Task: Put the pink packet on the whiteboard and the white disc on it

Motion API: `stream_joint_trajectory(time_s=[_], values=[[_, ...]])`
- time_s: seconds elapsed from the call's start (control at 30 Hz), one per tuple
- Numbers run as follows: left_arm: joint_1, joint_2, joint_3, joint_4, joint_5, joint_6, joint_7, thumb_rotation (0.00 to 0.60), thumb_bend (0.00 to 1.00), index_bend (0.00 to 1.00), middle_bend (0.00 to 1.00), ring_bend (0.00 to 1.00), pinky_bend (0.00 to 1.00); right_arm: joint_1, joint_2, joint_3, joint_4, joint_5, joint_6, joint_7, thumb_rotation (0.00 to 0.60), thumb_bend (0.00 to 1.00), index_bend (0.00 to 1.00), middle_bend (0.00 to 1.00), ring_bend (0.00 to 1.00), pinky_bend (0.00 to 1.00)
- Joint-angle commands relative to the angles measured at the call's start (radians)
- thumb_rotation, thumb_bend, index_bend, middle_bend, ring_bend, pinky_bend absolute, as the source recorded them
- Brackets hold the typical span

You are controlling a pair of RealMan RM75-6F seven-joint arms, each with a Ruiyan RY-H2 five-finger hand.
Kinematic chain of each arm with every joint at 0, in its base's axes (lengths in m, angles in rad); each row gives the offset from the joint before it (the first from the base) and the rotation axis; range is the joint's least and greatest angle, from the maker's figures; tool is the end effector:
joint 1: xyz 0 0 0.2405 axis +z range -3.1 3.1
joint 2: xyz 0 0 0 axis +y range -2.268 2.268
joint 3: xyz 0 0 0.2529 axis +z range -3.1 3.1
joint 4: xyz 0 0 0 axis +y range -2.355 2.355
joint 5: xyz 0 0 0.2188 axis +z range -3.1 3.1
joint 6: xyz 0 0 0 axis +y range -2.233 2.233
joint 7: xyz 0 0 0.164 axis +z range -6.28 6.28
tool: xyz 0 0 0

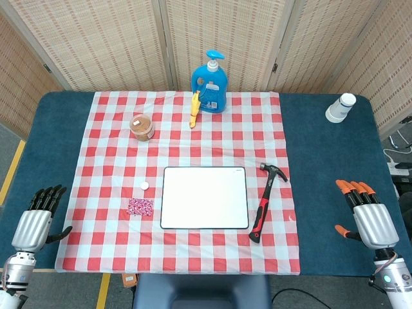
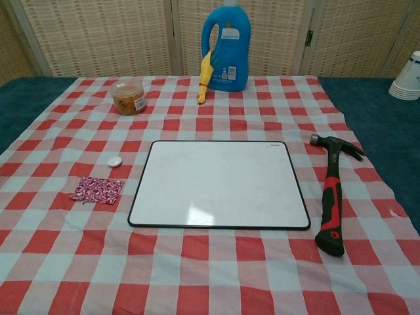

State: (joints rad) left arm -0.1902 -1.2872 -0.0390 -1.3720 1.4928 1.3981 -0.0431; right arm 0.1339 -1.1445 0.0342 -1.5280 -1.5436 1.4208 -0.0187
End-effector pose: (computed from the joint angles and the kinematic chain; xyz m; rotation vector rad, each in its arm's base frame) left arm -0.3279 0.2365 0.1045 -1.4829 -0.8915 -0.8935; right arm -0.3160 -0.2144 0.1352 1.5111 -0.8513 0.8536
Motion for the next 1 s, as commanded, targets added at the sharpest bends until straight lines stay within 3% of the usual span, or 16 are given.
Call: stream_joint_trajectory(time_s=[0.03, 1.0], values=[[-0.001, 0.0, -0.002, -0.005, 0.001, 0.003, 0.001, 0.6, 0.21, 0.0, 0.0, 0.0, 0.03, -0.001, 0.001, 0.0, 0.001, -0.001, 0.001, 0.003, 0.6, 0.02, 0.06, 0.12, 0.05, 0.13], [-0.012, 0.013, -0.006, -0.018, 0.006, -0.003, 0.01, 0.6, 0.21, 0.0, 0.0, 0.0, 0.03, 0.0, -0.003, 0.0, 0.001, 0.001, 0.002, -0.007, 0.6, 0.02, 0.06, 0.12, 0.05, 0.13]])
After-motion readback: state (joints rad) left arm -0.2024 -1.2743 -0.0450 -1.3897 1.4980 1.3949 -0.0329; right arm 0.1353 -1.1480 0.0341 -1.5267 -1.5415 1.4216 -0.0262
